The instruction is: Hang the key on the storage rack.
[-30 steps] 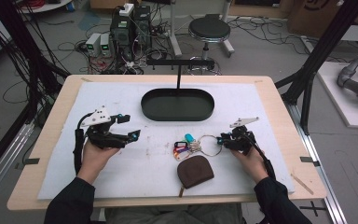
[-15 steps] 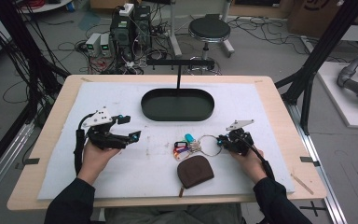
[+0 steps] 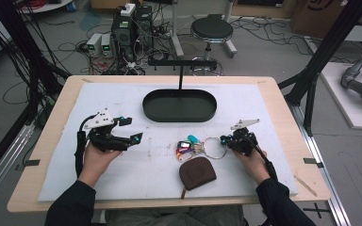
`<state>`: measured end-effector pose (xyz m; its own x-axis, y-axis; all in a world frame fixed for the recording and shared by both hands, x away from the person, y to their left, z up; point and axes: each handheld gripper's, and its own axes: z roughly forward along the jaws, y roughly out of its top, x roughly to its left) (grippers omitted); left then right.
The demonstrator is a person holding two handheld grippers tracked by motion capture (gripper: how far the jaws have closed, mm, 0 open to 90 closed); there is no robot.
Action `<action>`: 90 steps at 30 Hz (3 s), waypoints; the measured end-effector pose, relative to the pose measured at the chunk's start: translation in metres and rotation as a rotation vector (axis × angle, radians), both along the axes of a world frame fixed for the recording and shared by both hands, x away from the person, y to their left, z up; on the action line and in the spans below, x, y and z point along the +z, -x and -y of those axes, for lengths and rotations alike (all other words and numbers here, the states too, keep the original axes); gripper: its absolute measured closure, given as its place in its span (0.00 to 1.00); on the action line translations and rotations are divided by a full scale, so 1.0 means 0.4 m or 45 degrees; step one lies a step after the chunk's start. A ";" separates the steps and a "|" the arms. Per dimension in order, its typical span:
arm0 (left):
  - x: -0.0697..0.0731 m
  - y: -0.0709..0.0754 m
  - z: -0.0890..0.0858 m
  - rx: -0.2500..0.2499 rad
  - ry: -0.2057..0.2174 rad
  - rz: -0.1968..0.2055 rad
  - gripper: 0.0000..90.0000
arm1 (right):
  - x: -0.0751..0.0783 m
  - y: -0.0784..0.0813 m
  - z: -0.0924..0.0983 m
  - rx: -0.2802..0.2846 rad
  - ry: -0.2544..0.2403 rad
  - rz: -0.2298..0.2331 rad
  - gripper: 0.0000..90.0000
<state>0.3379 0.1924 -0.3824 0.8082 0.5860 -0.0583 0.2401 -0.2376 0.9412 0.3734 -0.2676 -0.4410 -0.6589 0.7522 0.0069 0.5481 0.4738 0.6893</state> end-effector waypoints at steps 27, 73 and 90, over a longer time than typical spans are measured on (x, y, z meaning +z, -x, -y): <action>0.001 0.009 -0.007 0.000 0.006 0.014 0.26 | 0.084 0.032 -0.004 -0.018 -0.376 0.139 0.97; 0.009 0.045 -0.009 -0.038 0.032 0.029 0.26 | 0.217 -0.001 0.008 0.235 -0.363 0.178 0.98; 0.009 0.049 -0.011 -0.052 0.074 0.061 0.26 | 0.354 -0.074 0.017 0.245 -0.360 0.273 0.98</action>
